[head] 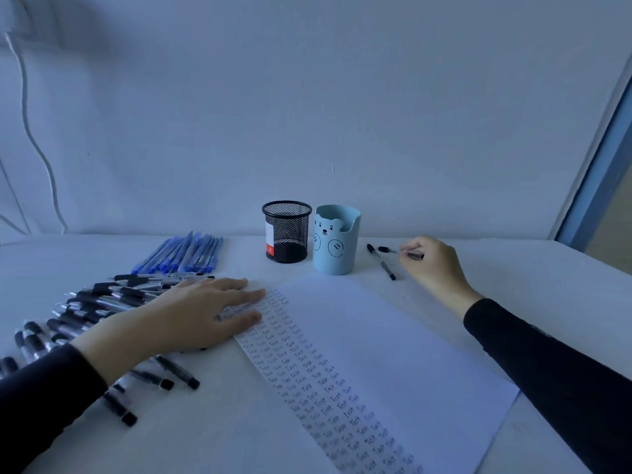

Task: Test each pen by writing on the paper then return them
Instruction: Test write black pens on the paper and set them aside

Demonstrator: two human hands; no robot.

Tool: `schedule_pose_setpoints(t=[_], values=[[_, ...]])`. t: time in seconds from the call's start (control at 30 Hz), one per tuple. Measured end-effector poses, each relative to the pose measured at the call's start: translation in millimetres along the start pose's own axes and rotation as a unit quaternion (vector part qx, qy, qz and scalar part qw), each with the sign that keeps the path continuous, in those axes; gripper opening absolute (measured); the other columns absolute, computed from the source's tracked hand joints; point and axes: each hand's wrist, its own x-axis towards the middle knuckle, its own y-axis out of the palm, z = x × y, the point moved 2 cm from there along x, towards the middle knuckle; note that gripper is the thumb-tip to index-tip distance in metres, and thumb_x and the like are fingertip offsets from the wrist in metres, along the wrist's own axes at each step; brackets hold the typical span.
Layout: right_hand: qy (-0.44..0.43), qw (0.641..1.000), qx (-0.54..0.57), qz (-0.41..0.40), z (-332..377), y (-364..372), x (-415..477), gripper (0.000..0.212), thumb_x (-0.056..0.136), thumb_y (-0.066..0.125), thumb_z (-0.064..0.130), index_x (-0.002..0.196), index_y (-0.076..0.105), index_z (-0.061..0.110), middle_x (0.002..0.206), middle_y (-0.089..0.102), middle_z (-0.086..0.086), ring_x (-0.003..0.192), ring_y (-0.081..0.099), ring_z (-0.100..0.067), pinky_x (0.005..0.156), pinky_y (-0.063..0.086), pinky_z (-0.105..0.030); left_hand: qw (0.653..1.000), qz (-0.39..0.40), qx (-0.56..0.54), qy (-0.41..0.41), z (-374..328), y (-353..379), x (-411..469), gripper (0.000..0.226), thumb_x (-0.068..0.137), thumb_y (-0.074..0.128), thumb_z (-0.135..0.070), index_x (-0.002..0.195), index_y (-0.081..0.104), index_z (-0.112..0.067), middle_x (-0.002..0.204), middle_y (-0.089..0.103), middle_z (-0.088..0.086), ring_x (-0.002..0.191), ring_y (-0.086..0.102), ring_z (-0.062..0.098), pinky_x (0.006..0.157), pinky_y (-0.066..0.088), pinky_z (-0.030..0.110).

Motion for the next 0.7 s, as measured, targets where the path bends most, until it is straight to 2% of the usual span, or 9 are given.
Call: schedule_pose_setpoints(t=[0.13,0.23,0.3,0.37,0.43,0.5,0.53,0.6,0.7], values=[[0.003,0.997,-0.076,0.007,-5.9,10.5,2.1,0.015,0.093,0.063,0.022,0.103,0.065,0.011,0.103,0.068,-0.001,0.097,0.065,-0.017,0.082,0.055,-0.035,1.0,-0.001,-0.001,0.001,3.3,1.8,1.6,0.089,0.06,-0.005,-0.092,0.141,0.017,-0.063,0.158,0.016,-0.022,0.144,0.021,0.004,0.118,0.015,0.036],[0.016,0.992,-0.117,0.038,-7.9,16.5,2.8,0.026,0.094,0.061,0.035,0.105,0.068,0.013,0.104,0.069,0.002,0.1,0.065,-0.018,0.079,0.052,-0.03,1.0,-0.003,-0.004,0.002,3.7,2.6,2.4,0.088,0.06,-0.004,-0.093,0.14,0.018,-0.064,0.158,0.016,-0.023,0.144,0.021,0.005,0.118,0.015,0.036],[0.02,0.991,-0.115,0.071,-5.1,19.5,1.0,0.026,0.094,0.057,0.042,0.095,0.062,0.017,0.096,0.064,0.005,0.093,0.063,-0.015,0.069,0.044,-0.025,1.0,-0.003,-0.006,0.003,2.9,2.3,2.0,0.088,0.06,-0.003,-0.093,0.14,0.018,-0.064,0.158,0.016,-0.022,0.144,0.022,0.005,0.118,0.015,0.036],[0.01,0.99,-0.098,0.1,1.0,23.1,-2.5,0.023,0.094,0.056,0.035,0.092,0.062,0.014,0.085,0.056,0.006,0.076,0.054,-0.014,0.061,0.034,-0.023,1.0,-0.002,-0.002,0.002,2.7,2.0,1.7,0.088,0.06,-0.004,-0.092,0.14,0.017,-0.064,0.158,0.016,-0.022,0.144,0.021,0.005,0.118,0.015,0.036],[-0.007,0.989,-0.095,0.117,7.8,28.9,-3.4,0.022,0.093,0.052,0.017,0.081,0.058,-0.001,0.067,0.045,-0.002,0.059,0.039,-0.018,0.055,0.024,-0.028,1.0,0.0,-0.003,0.001,2.1,1.3,1.3,0.087,0.06,-0.004,-0.091,0.14,0.017,-0.064,0.158,0.015,-0.023,0.145,0.02,0.005,0.119,0.014,0.036],[-0.005,0.986,-0.118,0.121,12.6,33.4,-2.4,0.02,0.092,0.045,0.006,0.077,0.055,-0.004,0.063,0.044,-0.01,0.056,0.034,-0.02,0.053,0.021,-0.031,1.0,0.0,-0.002,0.002,2.1,1.4,1.5,0.087,0.061,-0.003,-0.091,0.14,0.017,-0.064,0.158,0.015,-0.023,0.145,0.02,0.005,0.119,0.014,0.036],[-0.005,0.984,-0.13,0.123,13.4,35.8,-1.2,0.022,0.093,0.043,0.004,0.086,0.06,-0.009,0.068,0.054,-0.015,0.056,0.038,-0.021,0.053,0.024,-0.031,1.0,0.0,-0.001,0.002,2.2,1.3,1.8,0.087,0.061,-0.003,-0.091,0.14,0.017,-0.063,0.158,0.015,-0.023,0.145,0.02,0.005,0.118,0.014,0.036],[-0.001,0.982,-0.136,0.127,13.3,39.4,0.9,0.029,0.094,0.042,0.005,0.105,0.06,-0.015,0.097,0.067,-0.025,0.058,0.044,-0.022,0.055,0.028,-0.03,1.0,-0.001,-0.001,0.003,3.0,1.8,2.3,0.086,0.062,-0.003,-0.091,0.141,0.017,-0.063,0.158,0.015,-0.022,0.145,0.02,0.005,0.118,0.014,0.036],[-0.001,0.981,-0.145,0.131,11.8,42.5,1.9,0.028,0.091,0.043,0.006,0.093,0.057,-0.017,0.12,0.061,-0.029,0.057,0.042,-0.021,0.055,0.028,-0.03,1.0,-0.002,-0.003,0.004,4.9,3.4,2.8,0.085,0.063,-0.002,-0.091,0.141,0.017,-0.063,0.158,0.016,-0.022,0.145,0.02,0.005,0.118,0.014,0.036]])
